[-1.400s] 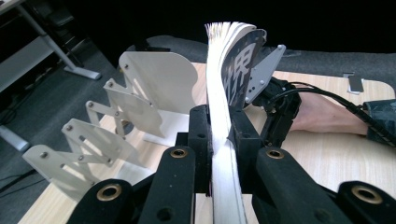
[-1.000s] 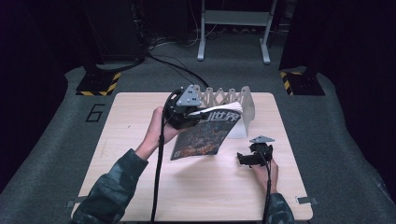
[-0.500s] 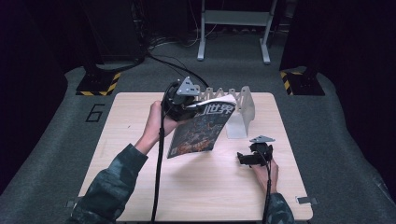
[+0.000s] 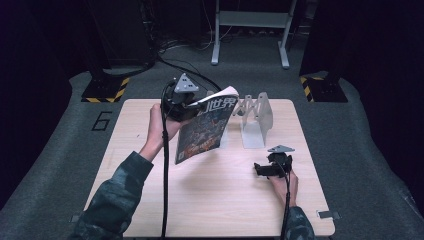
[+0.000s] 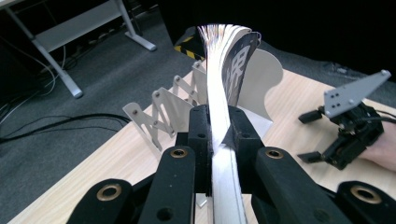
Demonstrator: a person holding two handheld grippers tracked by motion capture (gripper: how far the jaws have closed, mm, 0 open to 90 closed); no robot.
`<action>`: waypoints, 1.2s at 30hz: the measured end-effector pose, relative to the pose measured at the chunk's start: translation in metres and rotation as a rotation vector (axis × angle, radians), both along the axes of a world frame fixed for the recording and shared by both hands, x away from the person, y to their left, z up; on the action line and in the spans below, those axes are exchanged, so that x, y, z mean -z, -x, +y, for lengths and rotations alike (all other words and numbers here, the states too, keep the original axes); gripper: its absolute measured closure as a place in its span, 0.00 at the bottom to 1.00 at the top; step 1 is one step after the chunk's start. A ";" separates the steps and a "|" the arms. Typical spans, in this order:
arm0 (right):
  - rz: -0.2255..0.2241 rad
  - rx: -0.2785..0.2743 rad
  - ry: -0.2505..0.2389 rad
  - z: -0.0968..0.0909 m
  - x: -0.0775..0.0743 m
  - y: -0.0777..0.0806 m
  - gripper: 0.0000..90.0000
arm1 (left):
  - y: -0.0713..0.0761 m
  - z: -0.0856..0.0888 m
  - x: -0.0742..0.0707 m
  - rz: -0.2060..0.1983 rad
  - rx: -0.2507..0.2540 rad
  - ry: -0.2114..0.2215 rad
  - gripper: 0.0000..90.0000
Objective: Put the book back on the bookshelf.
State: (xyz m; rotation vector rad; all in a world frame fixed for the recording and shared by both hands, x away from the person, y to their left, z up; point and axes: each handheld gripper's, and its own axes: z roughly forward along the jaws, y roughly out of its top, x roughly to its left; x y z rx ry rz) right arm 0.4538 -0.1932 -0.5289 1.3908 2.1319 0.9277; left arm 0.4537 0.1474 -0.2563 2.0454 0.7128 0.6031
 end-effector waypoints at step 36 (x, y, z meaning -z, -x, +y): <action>-0.001 0.008 -0.004 0.000 0.000 0.000 0.04 | -0.047 -0.025 0.021 -0.042 -0.208 0.106 0.92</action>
